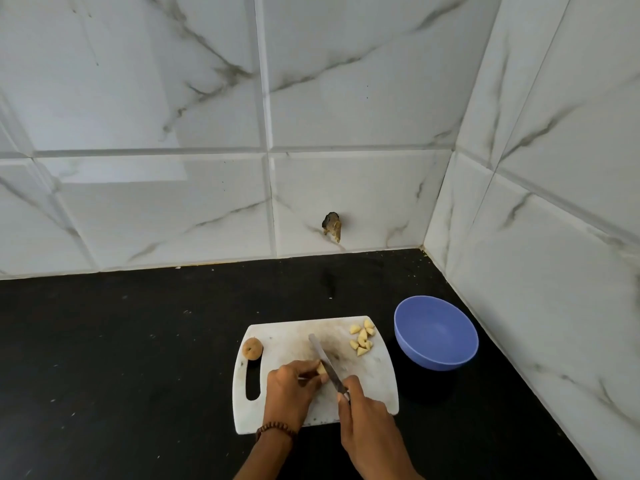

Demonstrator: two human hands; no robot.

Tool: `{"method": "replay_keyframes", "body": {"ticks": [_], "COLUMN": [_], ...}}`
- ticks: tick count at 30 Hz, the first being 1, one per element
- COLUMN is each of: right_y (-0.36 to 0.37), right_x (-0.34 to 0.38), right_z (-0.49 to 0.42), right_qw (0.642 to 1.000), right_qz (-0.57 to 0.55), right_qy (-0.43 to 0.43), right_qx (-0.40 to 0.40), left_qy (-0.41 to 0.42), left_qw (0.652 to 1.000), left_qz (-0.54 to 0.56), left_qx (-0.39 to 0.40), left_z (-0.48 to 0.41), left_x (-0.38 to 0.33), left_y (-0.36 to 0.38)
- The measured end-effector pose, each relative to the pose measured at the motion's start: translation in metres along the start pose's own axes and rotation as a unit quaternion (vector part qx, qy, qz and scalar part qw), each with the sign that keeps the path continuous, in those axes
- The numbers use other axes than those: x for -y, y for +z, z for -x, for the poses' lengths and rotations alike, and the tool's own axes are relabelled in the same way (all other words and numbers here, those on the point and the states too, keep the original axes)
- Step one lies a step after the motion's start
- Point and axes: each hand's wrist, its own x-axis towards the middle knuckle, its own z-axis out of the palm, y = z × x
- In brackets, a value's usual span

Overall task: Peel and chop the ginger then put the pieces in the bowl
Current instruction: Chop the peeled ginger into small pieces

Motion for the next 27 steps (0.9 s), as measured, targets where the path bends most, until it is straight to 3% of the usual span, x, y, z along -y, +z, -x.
{"method": "replay_keyframes", "body": {"ticks": [8,18,27], "right_y": [0.005,0.0,-0.003], "right_x": [-0.005,-0.008,-0.009], "right_z": [0.003,0.001,0.002], "right_qw": [0.997,0.998,0.998], "right_qz": [0.074,-0.046,-0.049], "right_qy": [0.017,0.002,-0.004], "right_qx": [0.001,-0.043,-0.037], "left_qy": [0.074,0.088,0.081], "left_qw": [0.996,0.987,0.986], "left_qz": [-0.055,-0.125,-0.137], "left_qx": [0.015,0.044,0.046], "left_z": [-0.004,-0.016,-0.019], "left_x": [-0.004,-0.001,0.001], "left_y": [0.001,0.0,0.001]}}
